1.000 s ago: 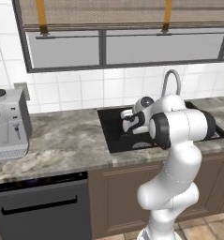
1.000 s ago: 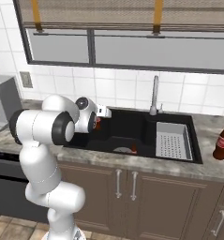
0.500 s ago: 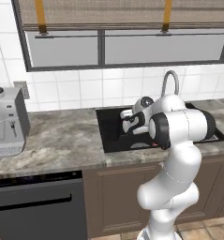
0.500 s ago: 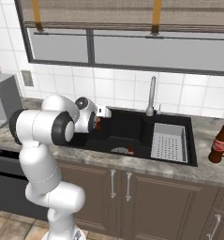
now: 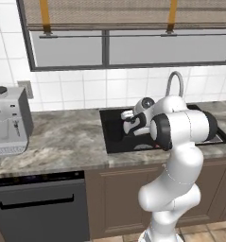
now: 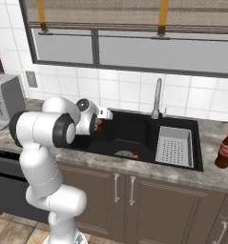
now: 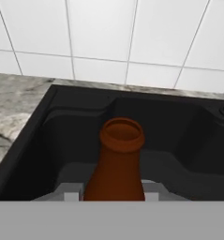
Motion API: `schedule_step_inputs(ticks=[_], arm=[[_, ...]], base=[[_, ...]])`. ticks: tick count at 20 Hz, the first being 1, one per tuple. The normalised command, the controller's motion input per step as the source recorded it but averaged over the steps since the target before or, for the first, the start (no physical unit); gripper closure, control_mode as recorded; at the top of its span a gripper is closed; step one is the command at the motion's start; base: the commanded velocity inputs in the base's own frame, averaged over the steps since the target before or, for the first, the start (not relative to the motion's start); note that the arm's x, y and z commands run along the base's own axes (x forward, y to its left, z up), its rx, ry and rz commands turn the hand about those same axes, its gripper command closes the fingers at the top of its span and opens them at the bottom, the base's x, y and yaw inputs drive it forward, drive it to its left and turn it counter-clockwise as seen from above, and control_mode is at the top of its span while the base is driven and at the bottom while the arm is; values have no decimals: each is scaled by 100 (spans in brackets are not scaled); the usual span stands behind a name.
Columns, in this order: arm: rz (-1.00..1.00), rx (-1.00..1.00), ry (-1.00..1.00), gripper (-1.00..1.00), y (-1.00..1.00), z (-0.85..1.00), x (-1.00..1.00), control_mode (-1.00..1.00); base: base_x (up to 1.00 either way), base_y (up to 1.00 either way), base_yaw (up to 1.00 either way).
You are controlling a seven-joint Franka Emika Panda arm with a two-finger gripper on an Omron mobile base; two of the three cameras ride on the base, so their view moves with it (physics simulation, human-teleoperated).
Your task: Place the large bottle from the dining counter next to the other large bottle outside the sink, and place the small bottle from the dining counter next to the other small bottle inside the sink.
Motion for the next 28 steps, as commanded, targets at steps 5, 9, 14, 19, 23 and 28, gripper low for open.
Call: schedule_step_inputs(ticks=[5, 9, 14, 19, 23, 28], arm=[[0, 0, 0, 100, 0, 0, 0, 100], [0, 0, 0, 100, 0, 0, 0, 100], [0, 0, 0, 100, 0, 0, 0, 100], [0, 0, 0, 100, 0, 0, 0, 100], [0, 0, 0, 100, 0, 0, 0, 100], [0, 0, 0, 100, 0, 0, 0, 100]], base=[[27, -10, 0], [35, -9, 0], [32, -5, 0], [28, -6, 0], [29, -8, 0], [31, -8, 0]])
